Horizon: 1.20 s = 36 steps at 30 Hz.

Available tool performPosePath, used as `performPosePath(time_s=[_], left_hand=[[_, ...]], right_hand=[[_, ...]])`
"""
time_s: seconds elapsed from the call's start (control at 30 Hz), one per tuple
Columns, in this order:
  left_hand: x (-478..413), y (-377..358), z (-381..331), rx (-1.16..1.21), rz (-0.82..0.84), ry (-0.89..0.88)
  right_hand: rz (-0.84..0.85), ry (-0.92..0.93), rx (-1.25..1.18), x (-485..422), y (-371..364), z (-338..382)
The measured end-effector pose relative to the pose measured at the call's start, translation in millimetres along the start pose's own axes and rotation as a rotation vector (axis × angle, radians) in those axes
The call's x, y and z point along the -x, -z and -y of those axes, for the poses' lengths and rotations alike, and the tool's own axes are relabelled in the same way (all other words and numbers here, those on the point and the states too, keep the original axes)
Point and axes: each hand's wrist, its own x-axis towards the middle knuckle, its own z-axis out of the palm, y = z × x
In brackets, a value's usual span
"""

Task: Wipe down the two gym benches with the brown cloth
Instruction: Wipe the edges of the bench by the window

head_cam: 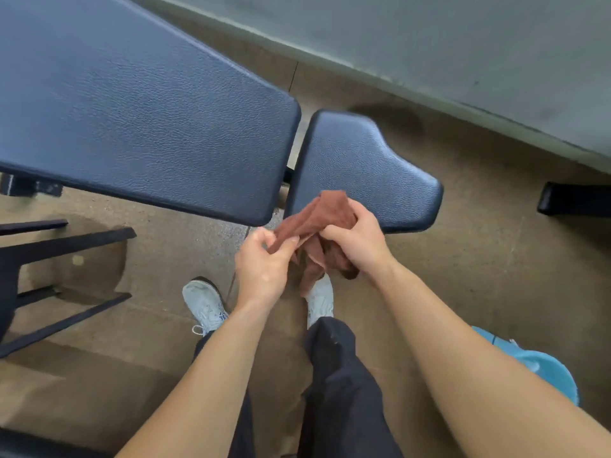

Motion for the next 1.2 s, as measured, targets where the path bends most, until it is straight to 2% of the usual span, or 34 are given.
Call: performPosePath(time_s=[0.1, 0.17, 0.27, 0.33, 0.4, 0.47, 0.53, 0.63, 0.77, 0.93, 1.0, 1.13, 1.2], left_hand=[[-19, -22, -48, -0.020, -0.196, -0.198], [-27, -43, -76, -0.156, -0.235, -0.295], [-41, -83, -79, -0.674, -0.092, -0.312], [-51, -107, -70, -0.843, -0.026, -0.351], [-60, -124, -67, -0.715, -0.021, -0.458], [-68, -137, -61, -0.523, 0.082, -0.423], [-75, -149, -48, -0.551, 0.195, -0.402], [-99, -166, -47, -0.624, 0.214, -0.441], [-153, -175, -81, -0.633, 0.139, -0.524], [-217, -167, -118, -0.637, 0.121, -0.636], [-234, -167, -126, -0.594, 0.169, -0.538], [-244, -164, -122, -0.382, 0.145, -0.121], [-237, -163, -122, -0.357, 0.116, -0.058]], right_hand=[[-0.192, 0.226, 0.340, -18, 52, 21], [-0.308, 0.298, 0.610, -31, 75, 24], [-0.294, 0.231, 1.093, -49, 88, 7], [-0.290, 0.256, 1.209, -57, 85, -10], [-0.321, 0.375, 1.193, -65, 82, -24], [-0.307, 0.445, 1.241, -75, 79, -30], [-0.282, 0.478, 1.301, -89, 77, -32], [-0.300, 0.501, 1.270, -116, 79, -24], [-0.351, 0.410, 1.074, -155, 73, 8], [-0.379, 0.282, 0.851, -201, 56, 46], [-0.331, 0.250, 0.829, -217, 55, 62], [-0.080, 0.223, 0.862, -241, 48, 90], [-0.056, 0.211, 0.796, -244, 47, 91]])
